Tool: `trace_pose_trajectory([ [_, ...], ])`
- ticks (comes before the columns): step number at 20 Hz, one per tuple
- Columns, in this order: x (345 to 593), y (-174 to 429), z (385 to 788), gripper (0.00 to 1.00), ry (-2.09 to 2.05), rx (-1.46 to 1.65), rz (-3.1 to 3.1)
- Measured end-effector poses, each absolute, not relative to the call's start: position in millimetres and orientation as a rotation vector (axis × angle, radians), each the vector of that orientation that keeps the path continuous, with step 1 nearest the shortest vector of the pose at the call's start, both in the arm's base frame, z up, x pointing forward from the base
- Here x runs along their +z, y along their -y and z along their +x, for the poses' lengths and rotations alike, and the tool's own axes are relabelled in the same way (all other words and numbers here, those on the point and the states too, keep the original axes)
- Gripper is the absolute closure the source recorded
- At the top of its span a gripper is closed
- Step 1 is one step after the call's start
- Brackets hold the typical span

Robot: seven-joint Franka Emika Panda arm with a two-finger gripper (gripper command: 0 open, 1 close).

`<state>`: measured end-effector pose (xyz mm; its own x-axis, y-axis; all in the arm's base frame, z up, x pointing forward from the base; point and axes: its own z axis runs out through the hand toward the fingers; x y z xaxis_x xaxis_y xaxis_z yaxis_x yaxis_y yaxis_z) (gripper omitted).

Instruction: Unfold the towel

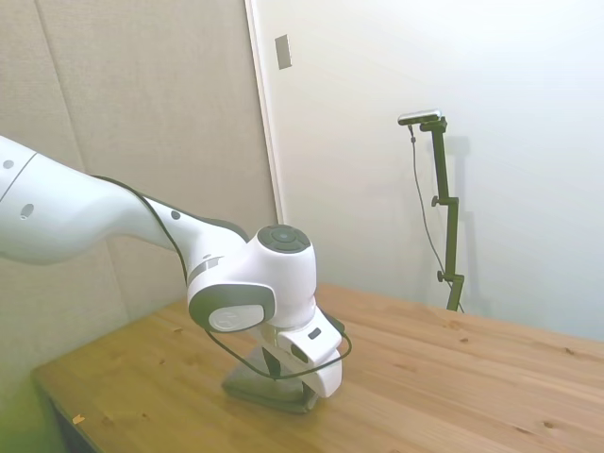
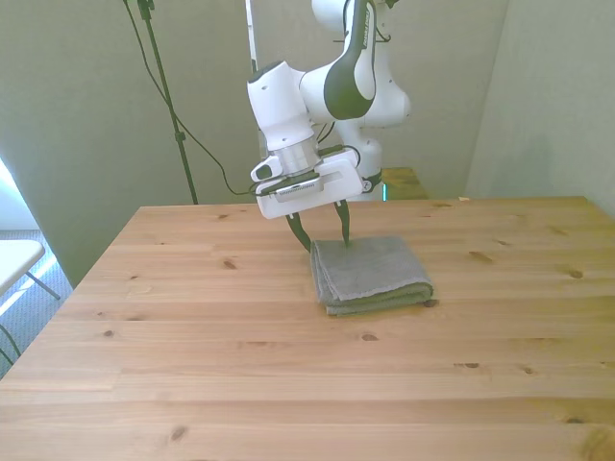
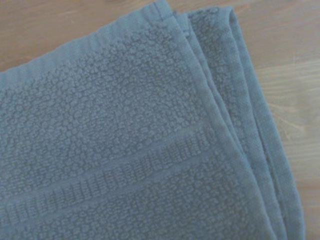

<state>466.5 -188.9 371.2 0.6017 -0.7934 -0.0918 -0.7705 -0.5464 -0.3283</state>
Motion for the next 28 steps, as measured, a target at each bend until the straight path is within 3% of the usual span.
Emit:
trace_pose_trajectory([
  [15, 381, 184, 475, 1.00, -1.235, -0.122, -2.509],
  [19, 409, 160, 496, 1.00, -1.175, -0.173, -2.523],
  [23, 450, 91, 518, 1.00, -1.067, -0.232, -2.564],
  [28, 469, 0, 527, 1.00, -0.931, -0.288, -2.656],
])
